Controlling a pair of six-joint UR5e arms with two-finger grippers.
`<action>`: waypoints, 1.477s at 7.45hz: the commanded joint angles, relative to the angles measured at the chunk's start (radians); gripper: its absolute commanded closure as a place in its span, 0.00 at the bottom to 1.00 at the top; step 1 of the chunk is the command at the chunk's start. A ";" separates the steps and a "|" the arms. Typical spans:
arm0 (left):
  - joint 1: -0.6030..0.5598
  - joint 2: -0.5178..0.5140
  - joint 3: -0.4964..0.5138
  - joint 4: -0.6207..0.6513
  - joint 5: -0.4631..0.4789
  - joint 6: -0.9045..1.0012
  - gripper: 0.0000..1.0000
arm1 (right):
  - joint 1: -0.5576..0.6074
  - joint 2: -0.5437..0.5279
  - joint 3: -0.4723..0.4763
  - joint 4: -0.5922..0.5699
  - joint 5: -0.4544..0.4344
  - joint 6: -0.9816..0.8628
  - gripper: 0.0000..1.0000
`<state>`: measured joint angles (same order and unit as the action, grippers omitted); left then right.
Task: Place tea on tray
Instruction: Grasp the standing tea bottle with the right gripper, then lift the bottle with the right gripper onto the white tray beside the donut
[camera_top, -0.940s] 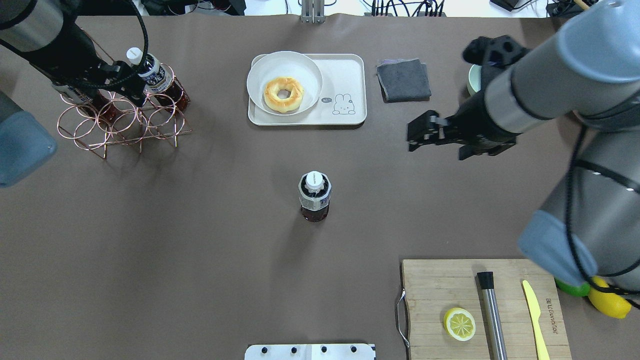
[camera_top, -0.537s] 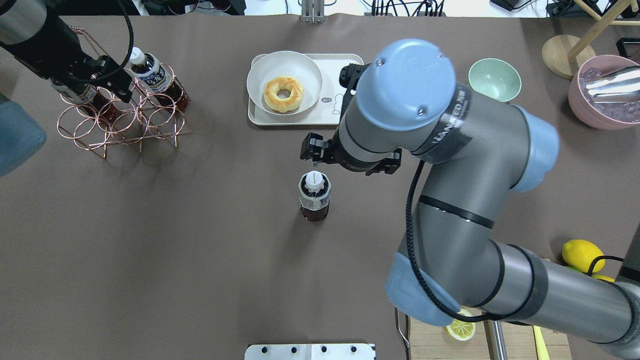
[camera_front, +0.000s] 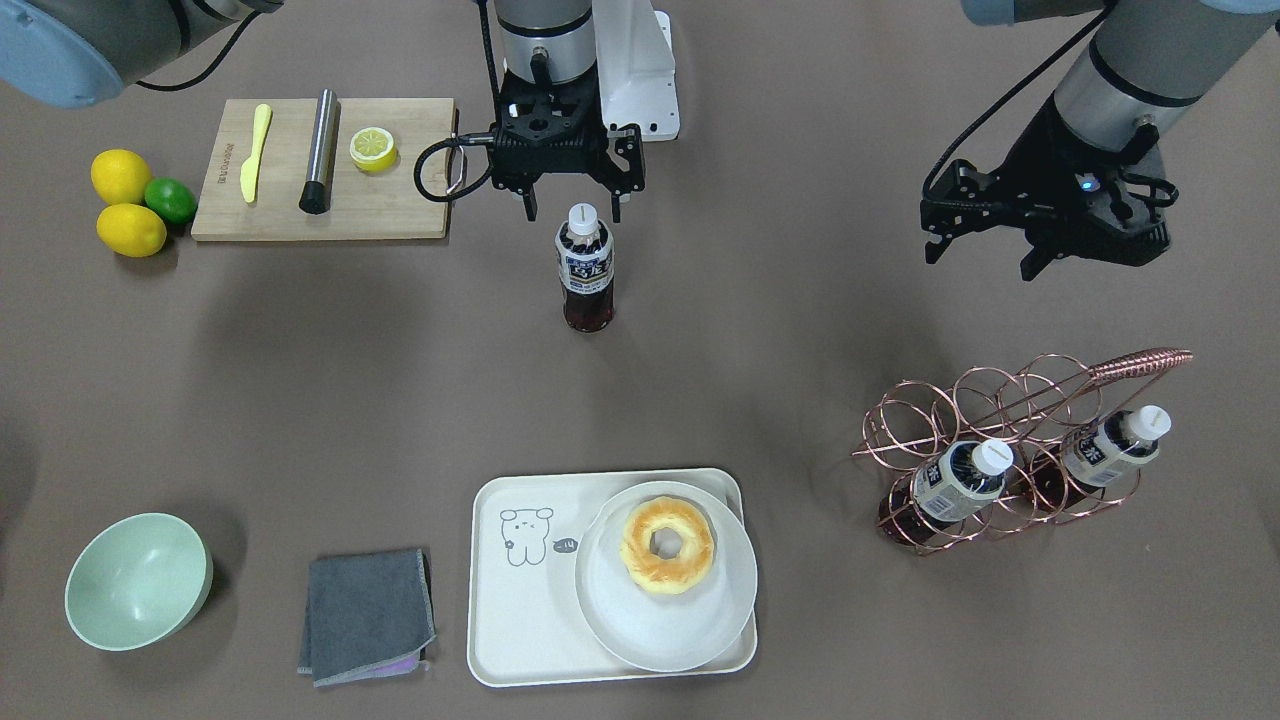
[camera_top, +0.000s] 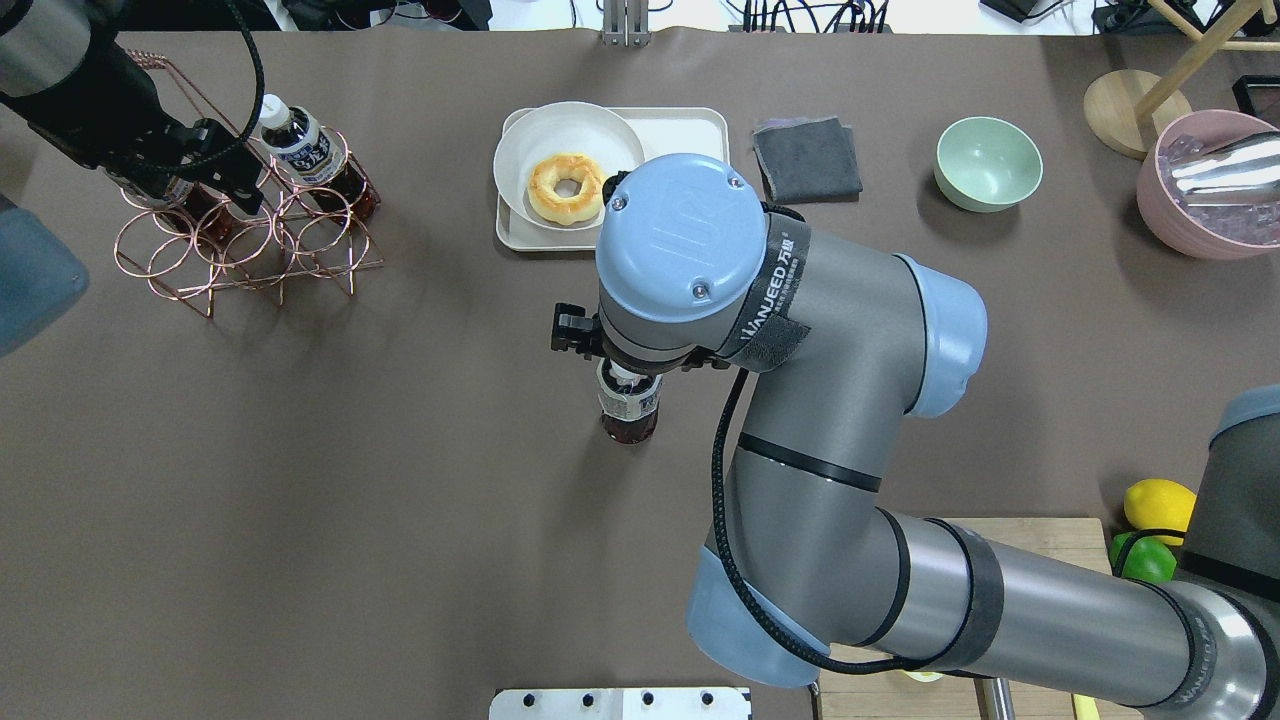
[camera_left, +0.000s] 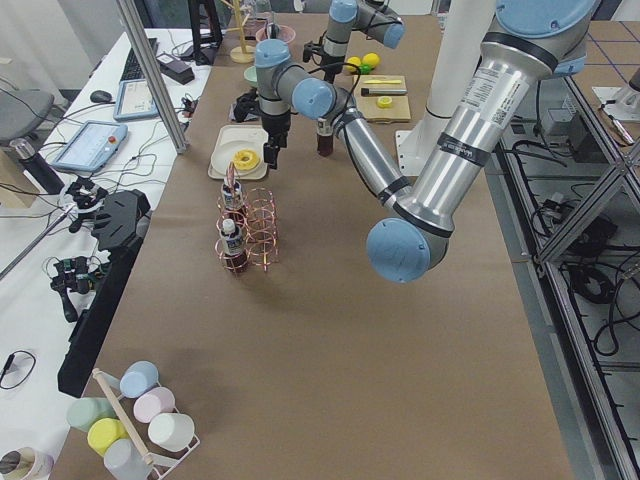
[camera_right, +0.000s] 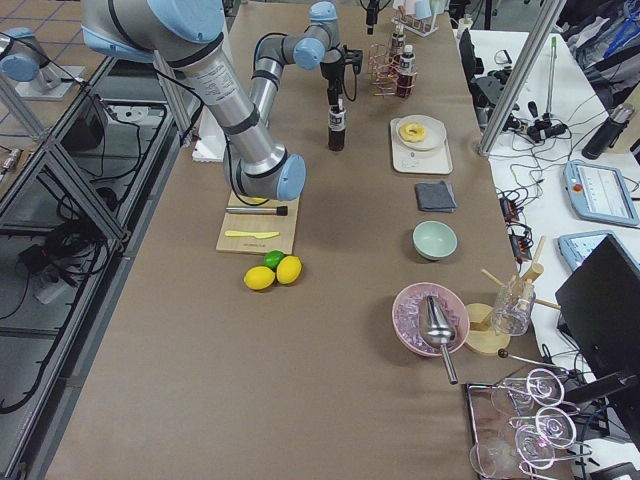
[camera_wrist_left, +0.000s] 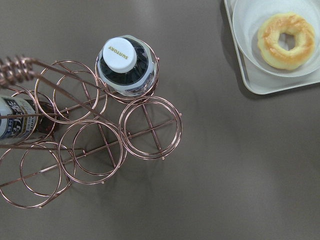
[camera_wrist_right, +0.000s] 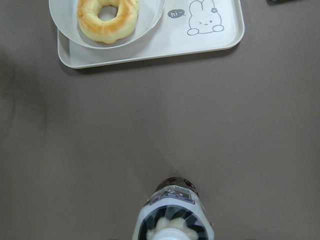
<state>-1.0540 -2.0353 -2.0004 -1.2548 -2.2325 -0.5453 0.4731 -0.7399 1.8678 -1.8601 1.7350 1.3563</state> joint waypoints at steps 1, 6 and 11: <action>-0.001 0.004 -0.003 0.000 -0.003 -0.001 0.06 | -0.008 0.008 -0.015 0.002 -0.002 -0.025 0.41; -0.001 0.015 -0.006 0.002 -0.004 -0.004 0.06 | 0.023 0.046 -0.028 -0.004 0.011 -0.080 1.00; -0.004 0.026 -0.017 0.000 -0.001 -0.007 0.04 | 0.402 0.194 -0.489 0.184 0.216 -0.397 1.00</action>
<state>-1.0574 -2.0109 -2.0142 -1.2548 -2.2343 -0.5500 0.7570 -0.6083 1.6123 -1.8180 1.8570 1.0434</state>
